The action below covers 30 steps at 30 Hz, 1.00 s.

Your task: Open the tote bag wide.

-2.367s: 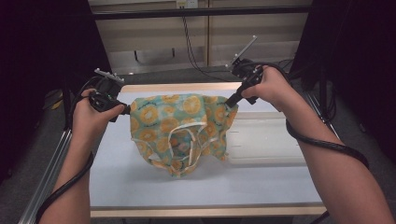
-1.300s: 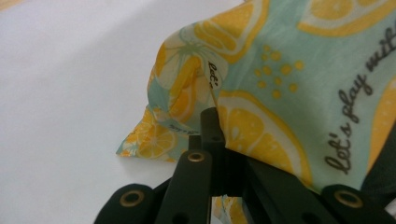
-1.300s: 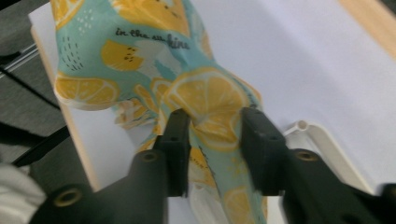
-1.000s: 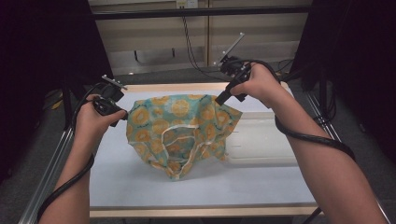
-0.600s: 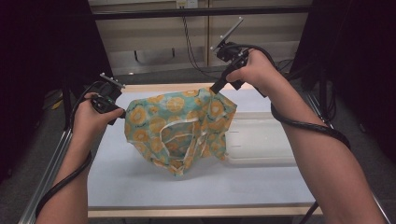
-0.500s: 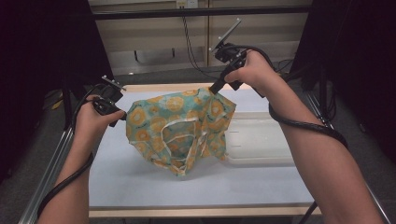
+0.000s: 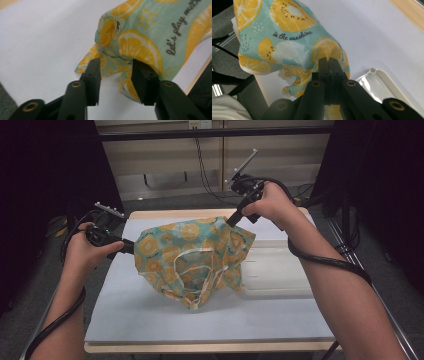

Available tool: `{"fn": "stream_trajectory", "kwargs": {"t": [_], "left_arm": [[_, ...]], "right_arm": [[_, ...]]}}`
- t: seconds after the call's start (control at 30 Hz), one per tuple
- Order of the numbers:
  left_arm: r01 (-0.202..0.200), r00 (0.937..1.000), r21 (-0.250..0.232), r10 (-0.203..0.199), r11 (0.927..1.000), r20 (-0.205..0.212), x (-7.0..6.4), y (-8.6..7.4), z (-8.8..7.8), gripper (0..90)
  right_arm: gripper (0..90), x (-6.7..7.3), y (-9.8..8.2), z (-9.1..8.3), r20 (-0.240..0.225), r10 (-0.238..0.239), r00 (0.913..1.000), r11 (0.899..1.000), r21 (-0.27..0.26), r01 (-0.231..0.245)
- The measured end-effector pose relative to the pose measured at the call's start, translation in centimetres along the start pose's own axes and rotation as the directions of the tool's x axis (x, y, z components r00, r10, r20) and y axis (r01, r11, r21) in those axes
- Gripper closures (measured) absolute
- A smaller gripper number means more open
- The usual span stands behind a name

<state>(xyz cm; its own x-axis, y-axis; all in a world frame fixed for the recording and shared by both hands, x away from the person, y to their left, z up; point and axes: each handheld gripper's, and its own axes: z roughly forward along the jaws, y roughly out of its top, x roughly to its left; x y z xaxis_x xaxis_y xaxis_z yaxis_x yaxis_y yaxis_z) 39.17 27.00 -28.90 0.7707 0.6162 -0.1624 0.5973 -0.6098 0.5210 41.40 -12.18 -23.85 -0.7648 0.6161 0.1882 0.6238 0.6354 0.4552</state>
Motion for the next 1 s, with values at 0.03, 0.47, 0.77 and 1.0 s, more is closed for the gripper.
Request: {"fn": "stream_trajectory", "kwargs": {"t": [0.03,0.47,0.77,1.0], "left_arm": [[-0.001,0.9999,-0.007,0.0,1.0,-0.011,-0.2,0.0,-0.1,52.9],[-0.05,0.9975,0.032,0.052,0.9982,-0.047,-1.4,0.1,-2.0,36.9],[-0.114,0.9921,-0.019,0.113,0.9933,-0.055,-3.1,1.5,-2.7,27.2],[-0.167,0.9859,-0.048,0.167,0.9847,-0.011,-4.4,3.6,-1.0,29.1]], "right_arm": [[90.0,0.0,-0.1,0.1,0.004,-0.002,1.0,1.0,0.006,0.002],[90.0,0.1,-0.8,0.0,0.006,0.009,0.9999,1.0,-0.005,-0.009],[90.0,0.0,-0.9,0.2,0.007,0.006,1.0,1.0,-0.011,-0.006],[90.0,0.1,-0.8,0.5,0.004,0.01,0.9999,1.0,-0.011,-0.01]]}}
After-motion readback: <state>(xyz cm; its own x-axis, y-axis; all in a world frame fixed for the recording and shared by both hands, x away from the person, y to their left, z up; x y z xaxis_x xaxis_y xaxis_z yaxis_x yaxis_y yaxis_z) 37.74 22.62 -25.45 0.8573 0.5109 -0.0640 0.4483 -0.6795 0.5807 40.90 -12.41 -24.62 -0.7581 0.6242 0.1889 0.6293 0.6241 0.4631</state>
